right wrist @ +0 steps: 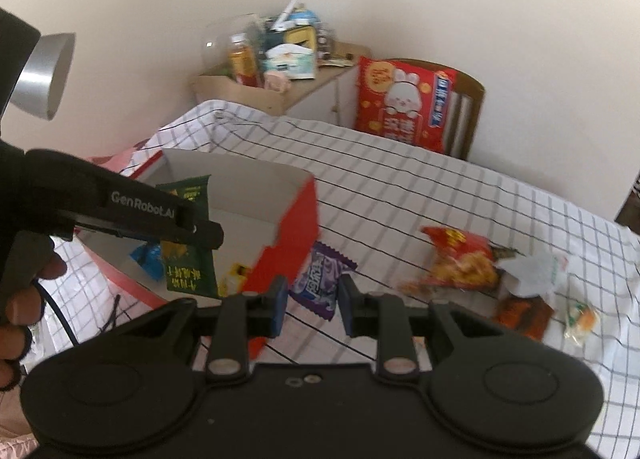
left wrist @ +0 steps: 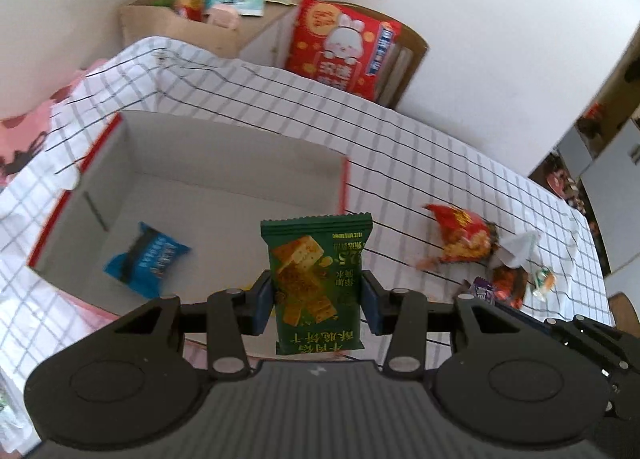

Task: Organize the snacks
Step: 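Carry the green packet and purple candy into the box and release both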

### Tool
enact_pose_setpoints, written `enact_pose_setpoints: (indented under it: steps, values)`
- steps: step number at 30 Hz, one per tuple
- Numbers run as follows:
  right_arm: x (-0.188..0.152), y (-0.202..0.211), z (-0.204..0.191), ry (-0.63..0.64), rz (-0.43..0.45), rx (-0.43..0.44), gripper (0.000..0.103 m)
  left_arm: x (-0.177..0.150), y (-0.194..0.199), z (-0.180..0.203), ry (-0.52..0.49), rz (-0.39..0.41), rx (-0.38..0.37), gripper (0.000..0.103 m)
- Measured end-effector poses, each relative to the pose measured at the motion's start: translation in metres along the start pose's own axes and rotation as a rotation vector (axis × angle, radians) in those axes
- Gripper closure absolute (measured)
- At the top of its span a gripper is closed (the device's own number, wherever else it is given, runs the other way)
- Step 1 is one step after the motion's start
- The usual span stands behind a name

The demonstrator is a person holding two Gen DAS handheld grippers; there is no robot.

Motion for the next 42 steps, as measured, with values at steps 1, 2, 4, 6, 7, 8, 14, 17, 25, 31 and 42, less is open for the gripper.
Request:
enact_pose_setpoints:
  steps: [1,2,4,6,7,8,14,17,25,31,42]
  values:
    - [0.003,-0.003,-0.007,0.01,0.0,0.006,0.077,0.002,0.001,-0.007,0.006,0.003,0.006,0.059]
    - [0.005,-0.006,-0.013,0.018,0.001,0.013,0.077,0.005,0.002,-0.014,0.009,0.006,0.014,0.059]
    - [0.009,-0.012,-0.024,0.033,0.0,0.023,0.077,0.008,0.004,-0.025,0.015,0.006,0.026,0.059]
    - [0.012,-0.02,-0.035,0.041,-0.006,0.032,0.077,0.012,0.003,-0.037,0.019,0.001,0.035,0.059]
    - [0.014,-0.024,-0.041,0.044,-0.011,0.038,0.077,0.014,0.002,-0.043,0.022,-0.001,0.044,0.059]
    - [0.015,-0.029,-0.046,0.048,-0.016,0.043,0.077,0.016,0.001,-0.049,0.021,-0.002,0.054,0.059]
    - [0.017,-0.061,-0.072,0.11,-0.041,0.051,0.077,0.024,-0.012,-0.085,0.035,-0.019,0.113,0.059]
    - [0.014,-0.081,-0.082,0.127,-0.074,0.061,0.077,0.027,-0.022,-0.103,0.04,-0.033,0.153,0.059]
    - [0.011,-0.121,-0.1,0.162,-0.141,0.065,0.077,0.028,-0.056,-0.138,0.066,-0.1,0.199,0.059]
    - [0.006,-0.143,-0.108,0.19,-0.185,0.053,0.077,0.02,-0.078,-0.151,0.083,-0.149,0.219,0.059]
    - [-0.005,-0.158,-0.108,0.198,-0.235,0.031,0.074,0.006,-0.093,-0.149,0.059,-0.174,0.206,0.059]
Point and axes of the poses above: each gripper's, at about its wrist camera, not at the fingertips, and y roughly against the way its jaws point, z to its right, x to its top, the point moved 9 cm from there along -y, roughly the way its jaws point, and after that the axes turned 2 degrees about z, right-handed, at the moved point
